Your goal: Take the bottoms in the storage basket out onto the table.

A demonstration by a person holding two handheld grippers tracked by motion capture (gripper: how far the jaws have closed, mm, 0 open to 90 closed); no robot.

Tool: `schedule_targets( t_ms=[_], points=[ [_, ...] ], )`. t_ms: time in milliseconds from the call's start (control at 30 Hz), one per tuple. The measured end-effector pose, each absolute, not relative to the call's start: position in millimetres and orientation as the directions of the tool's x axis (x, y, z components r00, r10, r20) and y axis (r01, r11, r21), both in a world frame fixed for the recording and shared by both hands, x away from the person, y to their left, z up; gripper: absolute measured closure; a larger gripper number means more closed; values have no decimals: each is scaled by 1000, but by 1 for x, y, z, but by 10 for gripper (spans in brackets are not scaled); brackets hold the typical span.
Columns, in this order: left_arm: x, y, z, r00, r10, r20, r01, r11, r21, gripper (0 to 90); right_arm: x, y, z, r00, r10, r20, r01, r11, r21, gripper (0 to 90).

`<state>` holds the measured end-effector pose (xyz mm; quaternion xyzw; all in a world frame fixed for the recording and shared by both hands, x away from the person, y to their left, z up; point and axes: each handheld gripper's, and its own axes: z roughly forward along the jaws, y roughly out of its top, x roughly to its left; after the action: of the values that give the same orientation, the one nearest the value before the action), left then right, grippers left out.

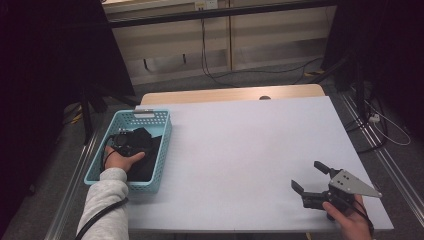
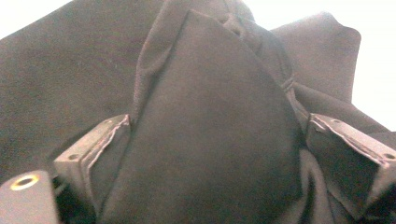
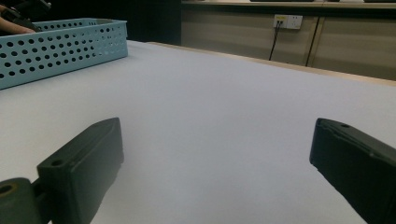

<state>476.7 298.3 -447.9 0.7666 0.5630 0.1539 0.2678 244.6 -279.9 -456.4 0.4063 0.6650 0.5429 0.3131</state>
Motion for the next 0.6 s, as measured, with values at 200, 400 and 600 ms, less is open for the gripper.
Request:
schedule_targets(
  t_ms=[200,400,600],
  points=[
    [477,291,-441,352,932,-84,789,-247,562,360,246,-279,-456,-482,876,17,194,88,977,19],
    [478,285,-438,366,921,-135,806,-241,541,672,246,-278,-456,-482,876,22,196,83,977,19],
    [480,283,-435,329,931,-159,833,-207,513,733,246,-278,-456,-484,875,23,195,82,977,19]
  ],
)
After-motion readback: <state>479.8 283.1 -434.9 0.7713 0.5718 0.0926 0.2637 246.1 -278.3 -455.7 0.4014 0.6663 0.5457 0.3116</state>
